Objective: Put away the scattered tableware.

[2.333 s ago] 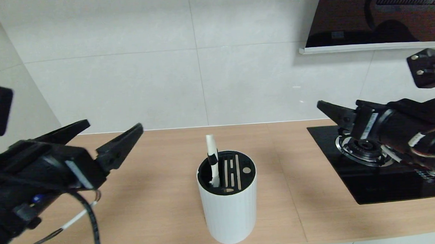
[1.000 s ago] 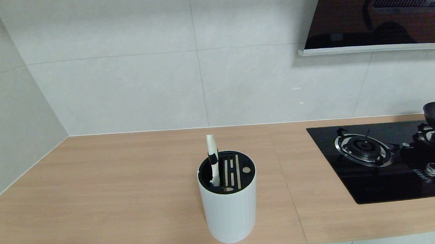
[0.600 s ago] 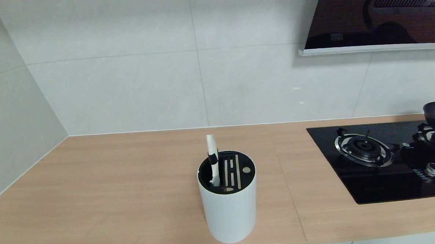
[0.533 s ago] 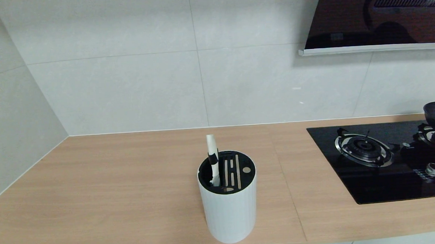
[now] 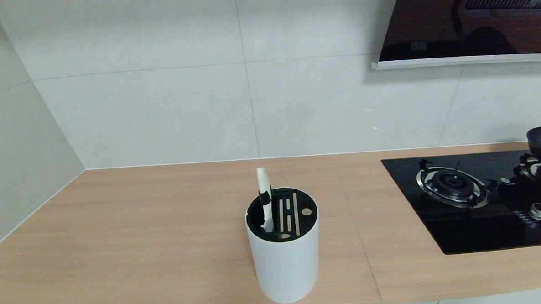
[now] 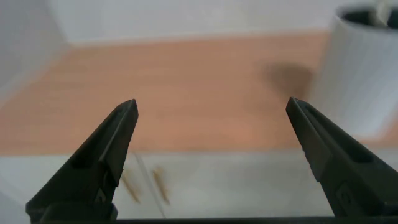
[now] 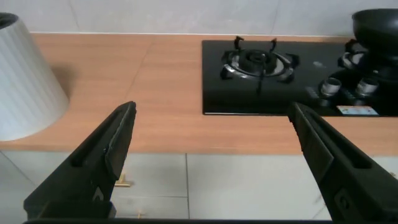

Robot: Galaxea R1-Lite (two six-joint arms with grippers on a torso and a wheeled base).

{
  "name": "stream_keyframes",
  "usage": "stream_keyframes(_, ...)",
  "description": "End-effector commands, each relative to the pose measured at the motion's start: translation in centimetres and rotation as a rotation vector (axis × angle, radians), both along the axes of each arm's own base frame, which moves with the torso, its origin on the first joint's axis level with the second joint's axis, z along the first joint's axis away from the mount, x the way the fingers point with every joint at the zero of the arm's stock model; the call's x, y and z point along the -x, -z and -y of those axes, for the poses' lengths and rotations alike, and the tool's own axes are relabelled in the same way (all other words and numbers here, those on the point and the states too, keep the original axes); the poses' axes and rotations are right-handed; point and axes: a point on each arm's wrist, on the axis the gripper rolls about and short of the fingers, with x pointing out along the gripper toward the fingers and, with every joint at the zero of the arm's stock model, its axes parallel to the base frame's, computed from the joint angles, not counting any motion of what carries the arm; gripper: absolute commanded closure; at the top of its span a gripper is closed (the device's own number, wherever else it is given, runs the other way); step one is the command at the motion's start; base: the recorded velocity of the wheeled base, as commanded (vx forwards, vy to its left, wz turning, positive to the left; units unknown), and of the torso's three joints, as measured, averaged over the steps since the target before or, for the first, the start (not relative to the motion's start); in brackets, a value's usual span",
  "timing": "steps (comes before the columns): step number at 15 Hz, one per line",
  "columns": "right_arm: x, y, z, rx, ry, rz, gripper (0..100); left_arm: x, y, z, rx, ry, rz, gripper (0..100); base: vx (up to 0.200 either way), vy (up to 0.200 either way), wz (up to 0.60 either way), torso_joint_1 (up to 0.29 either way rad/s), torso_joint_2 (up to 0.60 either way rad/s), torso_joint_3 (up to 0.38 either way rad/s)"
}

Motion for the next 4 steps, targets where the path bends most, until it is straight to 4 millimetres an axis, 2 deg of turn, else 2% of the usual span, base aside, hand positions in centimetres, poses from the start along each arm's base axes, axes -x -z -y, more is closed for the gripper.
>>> stream_keyframes(1, -0.03, 0.02, 0.00, -0.004, -0.001, -0.005, 0, -0.02, 0.03, 0.00, 0.004, -0.001, -0.002, 0, 0.000, 0.000, 0.00, 0.000, 0.00, 0.000)
stream_keyframes(4, -0.03, 0.04, -0.01, -0.006, -0.003, -0.007, 0, -0.01, -0.01, 0.00, 0.015, -0.001, -0.001, 0, 0.000, 0.000, 0.00, 0.000, 0.00, 0.000)
